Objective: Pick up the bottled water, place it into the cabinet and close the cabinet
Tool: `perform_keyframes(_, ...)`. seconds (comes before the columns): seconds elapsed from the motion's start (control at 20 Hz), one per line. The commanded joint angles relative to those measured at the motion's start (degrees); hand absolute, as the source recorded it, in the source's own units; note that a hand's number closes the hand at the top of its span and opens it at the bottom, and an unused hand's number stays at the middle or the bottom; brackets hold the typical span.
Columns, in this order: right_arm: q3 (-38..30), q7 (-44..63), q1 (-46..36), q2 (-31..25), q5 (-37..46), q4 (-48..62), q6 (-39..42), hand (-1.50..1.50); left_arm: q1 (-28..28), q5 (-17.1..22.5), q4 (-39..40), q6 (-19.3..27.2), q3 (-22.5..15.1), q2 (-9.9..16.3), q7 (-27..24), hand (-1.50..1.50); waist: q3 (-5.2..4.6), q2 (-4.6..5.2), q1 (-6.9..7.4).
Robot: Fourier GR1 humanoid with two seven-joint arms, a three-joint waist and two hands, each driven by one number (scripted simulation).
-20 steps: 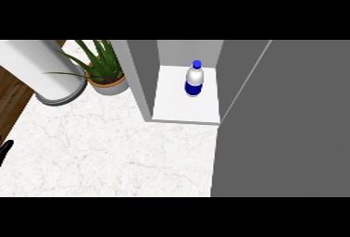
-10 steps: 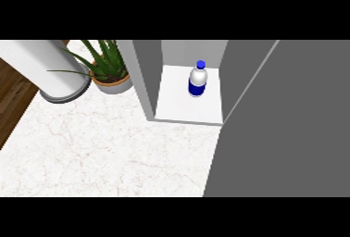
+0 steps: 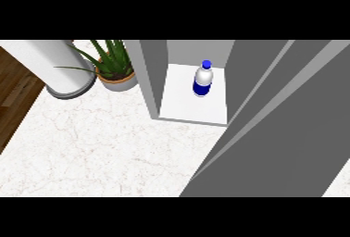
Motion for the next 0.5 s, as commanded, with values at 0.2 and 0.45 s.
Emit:
perform_keyframes(0.2,7.7,9.0,-23.9,8.5,-1.1,15.2,-10.3,1.5,2.5,1.2,2.7,-7.4,3.6,1.0,-2.2,-1.5,0.54,1.34,2.03)
perform_keyframes(0.45,4.2,4.9,-40.3,8.6,-11.8,25.7,-10.9,1.5,4.8,2.1,6.0,-11.6,7.6,1.7,-2.8,-1.5,0.86,1.63,0.37)
